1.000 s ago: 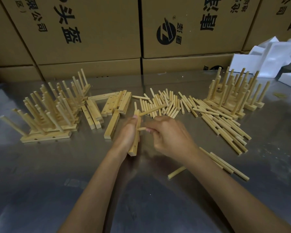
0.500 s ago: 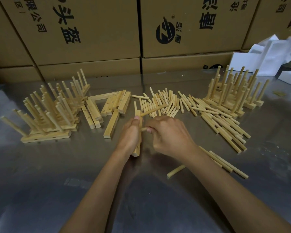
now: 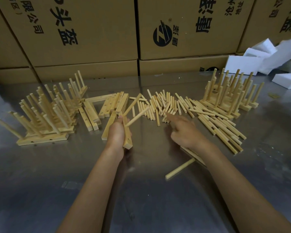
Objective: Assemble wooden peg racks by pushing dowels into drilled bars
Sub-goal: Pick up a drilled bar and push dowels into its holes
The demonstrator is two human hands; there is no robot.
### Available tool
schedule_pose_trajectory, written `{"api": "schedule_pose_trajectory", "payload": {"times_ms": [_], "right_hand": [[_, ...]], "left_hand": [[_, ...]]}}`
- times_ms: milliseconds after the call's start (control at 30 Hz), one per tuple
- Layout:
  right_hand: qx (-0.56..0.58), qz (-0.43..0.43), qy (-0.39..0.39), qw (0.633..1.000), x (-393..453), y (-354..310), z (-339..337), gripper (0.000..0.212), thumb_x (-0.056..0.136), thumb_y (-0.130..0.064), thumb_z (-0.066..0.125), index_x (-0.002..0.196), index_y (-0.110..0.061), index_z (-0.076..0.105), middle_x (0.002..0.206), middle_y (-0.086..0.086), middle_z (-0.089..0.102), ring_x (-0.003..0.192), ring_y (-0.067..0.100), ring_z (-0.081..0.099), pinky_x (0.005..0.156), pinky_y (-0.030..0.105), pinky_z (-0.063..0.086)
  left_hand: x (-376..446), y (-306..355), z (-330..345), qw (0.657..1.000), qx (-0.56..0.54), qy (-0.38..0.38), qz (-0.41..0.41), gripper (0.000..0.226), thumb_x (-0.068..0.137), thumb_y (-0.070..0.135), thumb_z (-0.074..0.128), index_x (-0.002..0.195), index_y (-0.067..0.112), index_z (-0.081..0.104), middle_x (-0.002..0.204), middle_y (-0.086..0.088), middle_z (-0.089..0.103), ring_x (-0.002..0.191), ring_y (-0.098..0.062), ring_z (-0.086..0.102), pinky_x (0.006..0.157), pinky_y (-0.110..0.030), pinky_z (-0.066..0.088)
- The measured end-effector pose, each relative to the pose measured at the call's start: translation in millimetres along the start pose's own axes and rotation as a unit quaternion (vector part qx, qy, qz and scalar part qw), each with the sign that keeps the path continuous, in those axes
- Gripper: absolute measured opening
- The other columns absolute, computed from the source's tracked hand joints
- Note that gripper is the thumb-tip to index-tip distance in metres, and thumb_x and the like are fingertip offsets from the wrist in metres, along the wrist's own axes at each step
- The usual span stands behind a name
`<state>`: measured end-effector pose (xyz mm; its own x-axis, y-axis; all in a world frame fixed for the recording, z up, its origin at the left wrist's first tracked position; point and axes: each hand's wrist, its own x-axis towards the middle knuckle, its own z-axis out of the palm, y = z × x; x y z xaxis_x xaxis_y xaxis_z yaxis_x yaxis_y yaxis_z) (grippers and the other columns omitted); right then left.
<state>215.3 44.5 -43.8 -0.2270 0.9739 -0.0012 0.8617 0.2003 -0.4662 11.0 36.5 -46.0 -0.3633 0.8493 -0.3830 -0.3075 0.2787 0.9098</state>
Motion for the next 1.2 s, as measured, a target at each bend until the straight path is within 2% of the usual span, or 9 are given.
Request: {"api": "schedule_pose_trajectory", "payload": {"times_ms": [167,300,400,600,733,800,867,1033,1200], "right_hand": [[0.060,-0.013,0.114,0.992,6.3,7.3,1.7,0.039,0.090,-0.007,0.049,0.125,-0.018,0.061,0.104,0.003,0.067,0.101,0.020,0.060,0.083,0.031,0.047],[0.005,0.035,0.195,0.980,7.9,13.4,4.5,0.015,0.090,-0.029,0.065,0.101,-0.019,0.061,0.102,-0.001,0.059,0.089,0.021,0.060,0.071,0.033,0.047],[-0.071,0.104,0.168,0.978,9.0,16.2,6.9,0.042,0.089,-0.049,0.066,0.107,-0.012,0.061,0.103,0.003,0.060,0.099,0.026,0.060,0.074,0.034,0.047],[-0.026,0.183,0.111,0.977,9.7,22.7,-2.8,0.016,0.090,-0.026,0.060,0.082,-0.013,0.065,0.074,0.002,0.062,0.070,0.018,0.057,0.051,0.027,0.033],[0.127,0.102,0.050,0.985,0.4,19.4,-22.8,0.004,0.092,-0.016,0.062,0.089,-0.019,0.062,0.084,0.002,0.066,0.079,0.015,0.062,0.062,0.029,0.046],[0.260,0.022,-0.058,0.964,-9.3,4.9,-31.9,0.014,0.094,-0.010,0.063,0.097,-0.023,0.065,0.083,0.001,0.071,0.078,0.011,0.067,0.064,0.023,0.051],[0.244,-0.057,-0.121,0.960,-17.9,-13.2,-31.6,0.020,0.095,-0.013,0.062,0.106,-0.030,0.069,0.079,-0.007,0.073,0.071,-0.001,0.064,0.061,0.010,0.047],[0.264,-0.127,-0.069,0.954,-24.5,-46.8,-10.8,0.021,0.098,-0.016,0.058,0.106,-0.024,0.076,0.062,-0.024,0.059,0.061,-0.003,0.048,0.055,0.012,0.038],[0.300,-0.109,-0.007,0.948,-27.8,-54.7,-2.8,0.016,0.091,-0.018,0.063,0.093,-0.023,0.078,0.065,-0.008,0.060,0.056,0.001,0.046,0.052,0.016,0.037]], "left_hand": [[-1.2,1.8,-1.2,1.000,-0.014,-0.013,-0.014,0.038,0.106,0.043,0.041,0.090,0.020,0.068,0.054,0.003,0.045,0.045,-0.011,0.042,0.044,-0.025,0.035],[-2.1,1.8,-1.0,1.000,-0.003,-0.018,-0.010,0.038,0.106,0.042,0.041,0.089,0.020,0.068,0.056,0.001,0.046,0.048,-0.013,0.044,0.047,-0.026,0.036],[-2.1,2.0,0.1,1.000,0.010,-0.020,0.000,0.039,0.106,0.041,0.040,0.091,0.019,0.068,0.060,0.000,0.047,0.052,-0.014,0.045,0.051,-0.028,0.037],[-2.5,2.8,-3.0,0.999,-0.010,-0.047,-0.001,0.036,0.105,0.040,0.043,0.095,0.017,0.070,0.058,0.001,0.047,0.050,-0.012,0.044,0.050,-0.025,0.036],[-2.6,3.8,-5.4,0.997,-0.025,-0.074,-0.008,0.035,0.105,0.040,0.042,0.093,0.019,0.068,0.057,0.000,0.045,0.046,-0.010,0.043,0.042,-0.023,0.035],[-2.0,3.9,-7.4,0.996,-0.030,-0.078,-0.006,0.036,0.105,0.040,0.042,0.092,0.020,0.068,0.055,0.001,0.046,0.042,-0.009,0.043,0.038,-0.021,0.034],[-1.4,3.3,-8.0,0.997,-0.027,-0.079,-0.003,0.036,0.105,0.041,0.042,0.092,0.020,0.069,0.053,0.002,0.047,0.039,-0.009,0.043,0.038,-0.021,0.035],[0.0,3.0,-9.0,0.997,-0.034,-0.071,-0.007,0.035,0.105,0.040,0.043,0.082,0.021,0.062,0.055,0.004,0.045,0.041,-0.009,0.041,0.040,-0.023,0.033],[0.3,2.7,-6.6,0.998,-0.031,-0.051,-0.015,0.033,0.104,0.039,0.046,0.084,0.019,0.063,0.059,0.003,0.049,0.050,-0.012,0.044,0.048,-0.025,0.035]]}}
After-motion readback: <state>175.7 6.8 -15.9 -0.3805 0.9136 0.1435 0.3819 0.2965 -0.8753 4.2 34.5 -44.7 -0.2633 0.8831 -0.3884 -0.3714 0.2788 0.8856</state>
